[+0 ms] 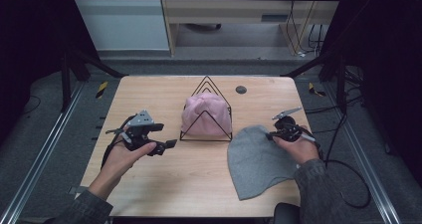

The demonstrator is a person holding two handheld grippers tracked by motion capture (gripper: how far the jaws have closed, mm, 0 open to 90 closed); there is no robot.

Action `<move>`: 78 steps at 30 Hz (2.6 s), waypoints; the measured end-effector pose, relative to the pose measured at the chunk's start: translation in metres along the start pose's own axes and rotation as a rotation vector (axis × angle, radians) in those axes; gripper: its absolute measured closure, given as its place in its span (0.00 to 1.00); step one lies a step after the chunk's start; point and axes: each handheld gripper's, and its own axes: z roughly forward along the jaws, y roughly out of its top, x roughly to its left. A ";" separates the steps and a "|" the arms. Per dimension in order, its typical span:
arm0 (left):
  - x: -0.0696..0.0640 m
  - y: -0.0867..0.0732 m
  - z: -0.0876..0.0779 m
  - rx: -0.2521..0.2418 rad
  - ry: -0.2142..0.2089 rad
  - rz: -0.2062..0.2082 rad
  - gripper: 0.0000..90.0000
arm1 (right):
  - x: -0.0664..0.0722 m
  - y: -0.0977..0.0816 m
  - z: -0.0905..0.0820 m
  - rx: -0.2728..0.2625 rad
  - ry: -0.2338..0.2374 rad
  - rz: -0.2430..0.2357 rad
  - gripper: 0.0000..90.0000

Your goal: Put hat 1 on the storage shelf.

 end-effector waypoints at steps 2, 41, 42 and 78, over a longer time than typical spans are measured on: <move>-0.006 -0.003 -0.004 0.010 -0.016 0.002 0.20 | 0.018 0.003 -0.020 -0.060 0.009 -0.051 0.95; -0.017 0.008 0.001 -0.039 -0.182 0.060 0.14 | 0.144 0.069 -0.125 -0.417 0.122 -0.317 0.95; -0.017 0.008 0.001 -0.039 -0.182 0.060 0.14 | 0.144 0.069 -0.125 -0.417 0.122 -0.317 0.95; -0.020 0.065 -0.017 -0.043 -0.138 0.069 0.96 | 0.146 0.105 -0.152 -0.510 0.114 -0.262 0.95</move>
